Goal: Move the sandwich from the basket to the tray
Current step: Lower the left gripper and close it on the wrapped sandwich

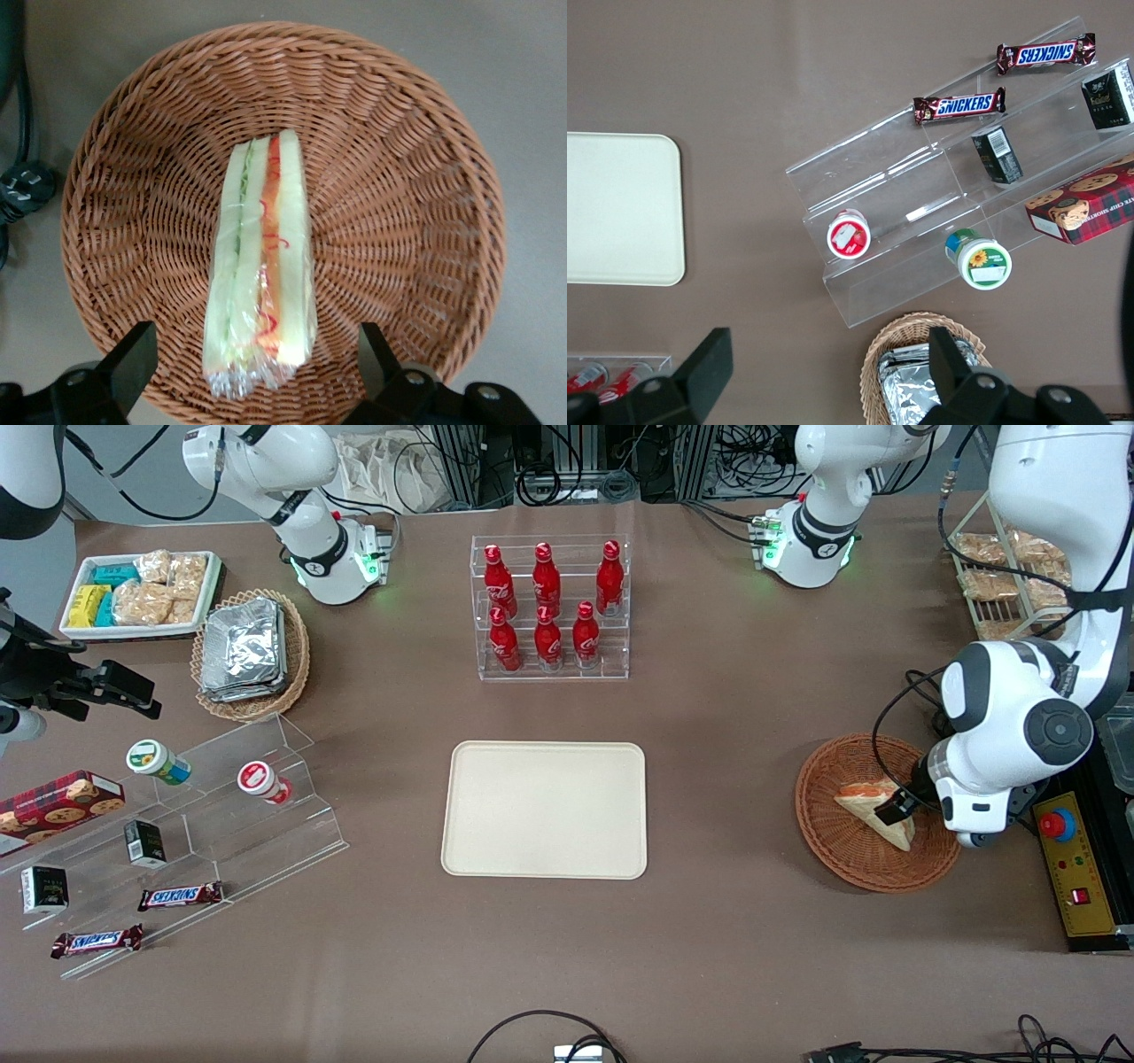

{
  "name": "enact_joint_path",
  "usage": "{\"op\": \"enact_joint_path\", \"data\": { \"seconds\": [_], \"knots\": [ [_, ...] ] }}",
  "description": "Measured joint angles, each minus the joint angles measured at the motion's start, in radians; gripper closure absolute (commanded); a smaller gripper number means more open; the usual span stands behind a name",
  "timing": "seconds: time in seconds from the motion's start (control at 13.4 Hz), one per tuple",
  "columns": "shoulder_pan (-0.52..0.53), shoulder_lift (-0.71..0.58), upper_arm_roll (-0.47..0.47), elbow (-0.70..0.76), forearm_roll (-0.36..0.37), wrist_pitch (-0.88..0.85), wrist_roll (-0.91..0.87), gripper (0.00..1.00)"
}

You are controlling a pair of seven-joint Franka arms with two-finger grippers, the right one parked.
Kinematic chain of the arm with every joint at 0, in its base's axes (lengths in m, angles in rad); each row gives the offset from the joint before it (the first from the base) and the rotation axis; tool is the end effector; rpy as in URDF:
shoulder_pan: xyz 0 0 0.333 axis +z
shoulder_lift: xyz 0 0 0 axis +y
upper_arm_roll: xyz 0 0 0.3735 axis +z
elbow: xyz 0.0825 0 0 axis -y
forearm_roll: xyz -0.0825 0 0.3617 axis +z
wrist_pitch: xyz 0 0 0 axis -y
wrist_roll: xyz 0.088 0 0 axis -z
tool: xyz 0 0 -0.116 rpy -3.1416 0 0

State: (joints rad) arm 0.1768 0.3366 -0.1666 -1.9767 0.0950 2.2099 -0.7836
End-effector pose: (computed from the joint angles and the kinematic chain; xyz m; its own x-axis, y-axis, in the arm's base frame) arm 0.5989 0.0165 0.3525 0.7357 0.6748 -0.0582 0.6703 -0.7378 -0.0799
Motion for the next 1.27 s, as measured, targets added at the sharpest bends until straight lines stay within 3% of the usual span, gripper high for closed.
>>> {"op": "enact_joint_path", "data": {
  "seconds": [0.3, 0.45, 0.52, 0.6, 0.97, 1.27],
  "knots": [
    [0.000, 0.050, 0.000, -0.016, 0.000, 0.068, -0.040, 0.00],
    [0.000, 0.068, 0.000, -0.036, 0.000, 0.107, -0.043, 0.32],
    [0.000, 0.075, 0.000, -0.038, 0.000, 0.113, -0.044, 0.74],
    [0.000, 0.078, -0.001, -0.038, 0.000, 0.114, -0.044, 0.98],
    [0.000, 0.070, -0.005, -0.011, 0.000, 0.107, -0.067, 1.00],
    [-0.025, 0.056, -0.023, 0.141, 0.000, -0.088, -0.076, 1.00]
  ]
}}
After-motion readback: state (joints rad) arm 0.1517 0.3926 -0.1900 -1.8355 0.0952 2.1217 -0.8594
